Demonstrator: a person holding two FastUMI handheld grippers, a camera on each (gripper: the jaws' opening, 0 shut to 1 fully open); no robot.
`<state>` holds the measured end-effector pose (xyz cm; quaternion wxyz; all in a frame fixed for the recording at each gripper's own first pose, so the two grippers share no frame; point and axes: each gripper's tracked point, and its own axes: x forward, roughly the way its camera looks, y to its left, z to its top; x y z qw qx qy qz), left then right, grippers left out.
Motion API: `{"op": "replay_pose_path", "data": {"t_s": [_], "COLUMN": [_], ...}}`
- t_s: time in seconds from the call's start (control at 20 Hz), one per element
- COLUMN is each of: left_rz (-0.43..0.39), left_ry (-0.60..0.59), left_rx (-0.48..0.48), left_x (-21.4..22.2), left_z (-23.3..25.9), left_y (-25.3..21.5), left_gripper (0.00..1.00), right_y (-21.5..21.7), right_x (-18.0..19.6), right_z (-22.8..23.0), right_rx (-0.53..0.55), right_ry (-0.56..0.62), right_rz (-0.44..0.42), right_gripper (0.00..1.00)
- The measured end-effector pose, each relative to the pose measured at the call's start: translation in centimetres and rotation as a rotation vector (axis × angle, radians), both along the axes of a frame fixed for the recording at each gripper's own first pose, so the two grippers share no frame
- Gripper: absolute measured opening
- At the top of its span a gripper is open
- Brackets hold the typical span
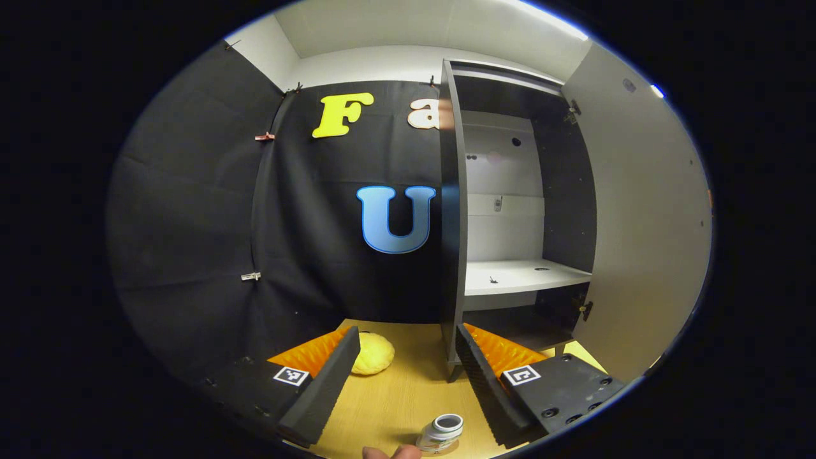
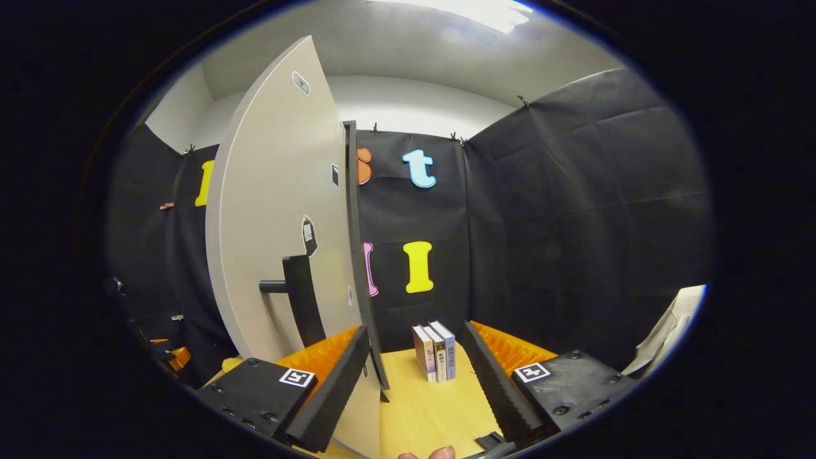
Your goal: Open the cabinet door with the right hand, grasp the bottle in the cabinet with the left hand and place it on the coaster, then close the cabinet door with the right hand.
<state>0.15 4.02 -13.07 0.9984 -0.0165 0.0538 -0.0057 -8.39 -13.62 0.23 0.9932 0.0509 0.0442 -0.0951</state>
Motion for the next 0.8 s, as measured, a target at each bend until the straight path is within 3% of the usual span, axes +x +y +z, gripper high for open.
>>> {"op": "replay_pose_path", "data": {"t_s": [0.45,0.8], "left_rz": [-0.007,0.01], "left_ry": [0.003,0.015], "left_rx": [0.007,-0.007], "left_x": [-0.3,-0.2], "left_z": [-0.5,-1.1], "left_y": [0.6,1.9], "left_gripper": [0.95,0.95], "right_y": [6.3,10.6], "right_x": [1.0,2.5], "right_z": [-0.4,-1.4], "right_rx": [0.034,0.113], "right_ry": [0.013,0.017], "right_rz": [0.128,0.171], "right_gripper": [0.98,0.98]}}
